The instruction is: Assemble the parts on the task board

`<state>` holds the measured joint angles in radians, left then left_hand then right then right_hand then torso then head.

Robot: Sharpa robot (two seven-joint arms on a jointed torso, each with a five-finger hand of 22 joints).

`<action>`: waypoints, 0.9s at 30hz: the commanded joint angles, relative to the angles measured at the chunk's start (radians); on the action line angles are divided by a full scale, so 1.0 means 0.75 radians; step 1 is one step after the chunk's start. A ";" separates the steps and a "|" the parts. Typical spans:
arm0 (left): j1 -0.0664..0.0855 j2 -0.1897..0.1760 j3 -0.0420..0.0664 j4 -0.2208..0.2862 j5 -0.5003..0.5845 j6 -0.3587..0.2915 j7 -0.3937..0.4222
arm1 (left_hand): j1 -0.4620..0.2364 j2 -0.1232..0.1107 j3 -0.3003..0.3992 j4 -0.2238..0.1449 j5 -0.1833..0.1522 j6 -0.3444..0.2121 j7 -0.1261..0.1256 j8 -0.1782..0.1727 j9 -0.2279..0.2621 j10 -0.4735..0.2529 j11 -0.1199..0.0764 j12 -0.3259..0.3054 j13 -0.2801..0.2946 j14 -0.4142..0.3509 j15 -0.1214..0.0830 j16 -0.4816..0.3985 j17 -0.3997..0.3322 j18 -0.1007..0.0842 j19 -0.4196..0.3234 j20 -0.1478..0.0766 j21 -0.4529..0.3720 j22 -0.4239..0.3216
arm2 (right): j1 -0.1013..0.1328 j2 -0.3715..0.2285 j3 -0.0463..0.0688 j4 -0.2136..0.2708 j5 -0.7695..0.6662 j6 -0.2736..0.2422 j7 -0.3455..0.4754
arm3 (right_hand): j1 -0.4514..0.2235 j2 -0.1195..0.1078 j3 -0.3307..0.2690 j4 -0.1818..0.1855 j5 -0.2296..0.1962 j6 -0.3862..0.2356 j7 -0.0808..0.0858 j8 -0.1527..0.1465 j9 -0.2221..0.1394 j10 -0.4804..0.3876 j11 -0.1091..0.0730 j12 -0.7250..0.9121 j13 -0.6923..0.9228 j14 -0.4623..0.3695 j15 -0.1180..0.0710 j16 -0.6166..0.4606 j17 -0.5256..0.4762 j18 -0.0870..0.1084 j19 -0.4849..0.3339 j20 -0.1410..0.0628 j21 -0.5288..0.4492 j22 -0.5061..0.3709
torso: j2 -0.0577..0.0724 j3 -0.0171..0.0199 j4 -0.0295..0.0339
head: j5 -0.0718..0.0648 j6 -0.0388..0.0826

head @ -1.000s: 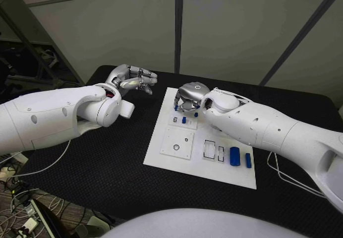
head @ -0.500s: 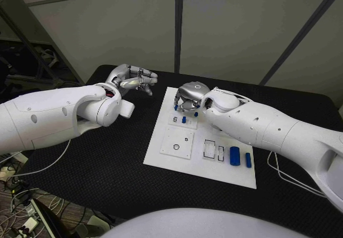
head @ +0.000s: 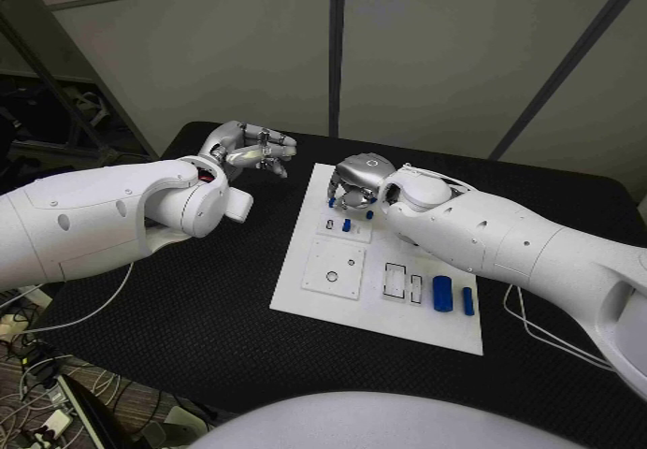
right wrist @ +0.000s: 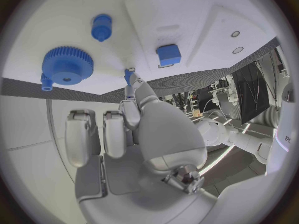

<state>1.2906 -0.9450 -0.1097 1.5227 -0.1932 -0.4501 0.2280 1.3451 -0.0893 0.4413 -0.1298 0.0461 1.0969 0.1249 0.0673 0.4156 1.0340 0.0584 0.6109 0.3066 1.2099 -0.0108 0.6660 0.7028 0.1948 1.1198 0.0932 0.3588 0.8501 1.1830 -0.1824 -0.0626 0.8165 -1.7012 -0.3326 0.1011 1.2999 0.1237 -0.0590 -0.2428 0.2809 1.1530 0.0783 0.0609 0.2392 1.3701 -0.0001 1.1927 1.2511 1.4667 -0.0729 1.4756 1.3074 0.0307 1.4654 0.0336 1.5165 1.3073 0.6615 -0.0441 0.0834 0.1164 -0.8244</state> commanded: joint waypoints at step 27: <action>0.002 0.005 0.002 -0.007 0.014 0.021 -0.001 | 0.007 0.006 -0.007 -0.005 0.004 0.006 0.007 -0.001 -0.003 -0.011 0.000 -0.007 -0.003 0.000 0.004 -0.010 0.003 -0.024 -0.008 0.000 0.006 0.003 | 0.001 -0.006 -0.002 0.009 -0.014 -0.008 0.010 | -0.036 -0.054 -0.018 -0.013 -0.008 -0.087 0.021 -0.003 -0.027 -0.049 0.017 -0.073 -0.051 0.105 0.021 -0.020 0.232 -0.016 0.082 0.026 -0.021 0.288 | 0.001 -0.0008 0.0003 | 0.000 -0.005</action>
<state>1.2906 -0.9426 -0.1097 1.5176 -0.1876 -0.4453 0.2248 1.3451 -0.0893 0.4386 -0.1325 0.0461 1.0969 0.1249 0.0673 0.4139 1.0339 0.0583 0.6109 0.3054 1.2099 -0.0108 0.6621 0.7038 0.1945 1.1198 0.0932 0.3588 0.8514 1.1810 -0.1873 -0.0644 0.8211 -1.7060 -0.3314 0.1028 1.2764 0.0896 -0.0672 -0.2511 0.2810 1.0932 0.0942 0.0609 0.2196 1.3431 0.0125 1.1450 1.2144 1.4667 -0.0658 1.4661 1.3081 0.0307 1.4651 0.0482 1.5054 1.3073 0.6622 -0.0446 0.0834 0.1169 -0.8283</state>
